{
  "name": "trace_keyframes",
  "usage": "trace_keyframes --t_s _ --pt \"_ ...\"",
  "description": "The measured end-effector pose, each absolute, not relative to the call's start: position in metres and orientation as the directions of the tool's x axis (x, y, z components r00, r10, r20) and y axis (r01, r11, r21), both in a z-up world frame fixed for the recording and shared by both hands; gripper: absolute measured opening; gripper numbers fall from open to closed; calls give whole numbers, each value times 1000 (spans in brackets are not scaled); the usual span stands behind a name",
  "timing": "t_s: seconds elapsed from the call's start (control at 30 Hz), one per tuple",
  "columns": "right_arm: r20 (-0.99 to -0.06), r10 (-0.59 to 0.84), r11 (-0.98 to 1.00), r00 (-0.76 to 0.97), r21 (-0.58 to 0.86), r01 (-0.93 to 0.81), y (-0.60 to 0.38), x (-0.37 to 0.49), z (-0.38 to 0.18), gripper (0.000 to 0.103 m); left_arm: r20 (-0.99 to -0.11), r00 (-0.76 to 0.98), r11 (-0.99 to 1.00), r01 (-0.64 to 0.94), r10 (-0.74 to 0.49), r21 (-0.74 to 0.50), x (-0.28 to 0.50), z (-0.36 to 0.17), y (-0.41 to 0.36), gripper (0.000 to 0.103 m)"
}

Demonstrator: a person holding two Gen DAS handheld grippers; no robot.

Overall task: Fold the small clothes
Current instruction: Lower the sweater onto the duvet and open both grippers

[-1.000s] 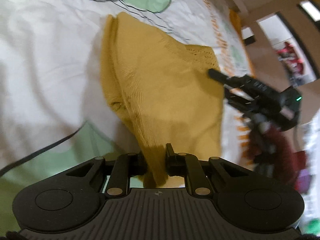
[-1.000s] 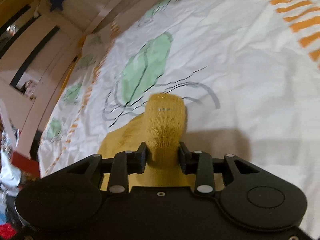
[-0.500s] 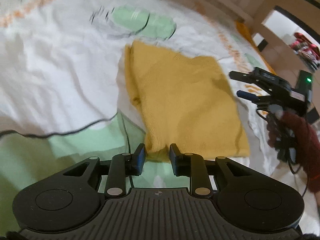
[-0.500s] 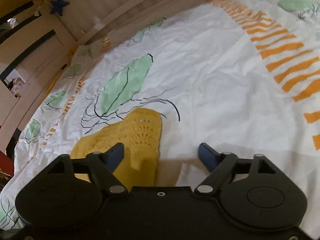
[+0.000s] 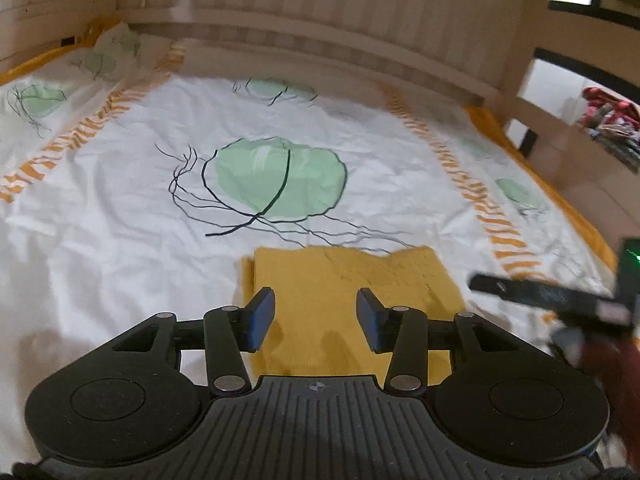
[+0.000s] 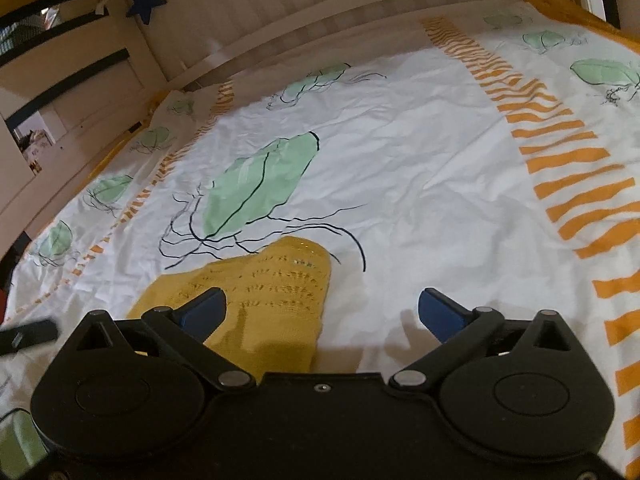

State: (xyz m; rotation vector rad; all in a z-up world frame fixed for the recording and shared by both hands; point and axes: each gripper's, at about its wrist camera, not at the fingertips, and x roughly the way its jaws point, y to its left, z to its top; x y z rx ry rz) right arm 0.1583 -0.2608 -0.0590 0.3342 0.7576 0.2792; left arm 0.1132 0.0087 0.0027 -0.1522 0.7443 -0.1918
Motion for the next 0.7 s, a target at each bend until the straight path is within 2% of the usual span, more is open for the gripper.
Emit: trace_keyframes --t_s 0.2,0.33,0.4,0.47,0.57,0.7 --pt "-636 353 919 686 373 -127 -258 160 -63 103 -728 666 985 58 -161 -166 164 -30 3 43" --pt "-636 350 923 687 359 -137 -253 161 -62 103 -797 600 986 -79 -70 -147 177 -58 24 43" --pt "-633 346 926 692 350 -143 -250 163 -61 103 -825 561 980 -114 -73 -164 175 -75 38 46" --pt "-629 344 927 697 344 -147 -247 167 -61 103 -813 575 975 -111 -93 -190 167 -79 46 46" --pt "-632 324 936 704 322 -142 -241 176 -65 103 -810 581 981 -98 -79 -166 159 -75 47 47" --pt "-734 220 975 642 187 -120 -231 188 -88 103 -806 588 985 -89 -69 -150 154 -74 47 47"
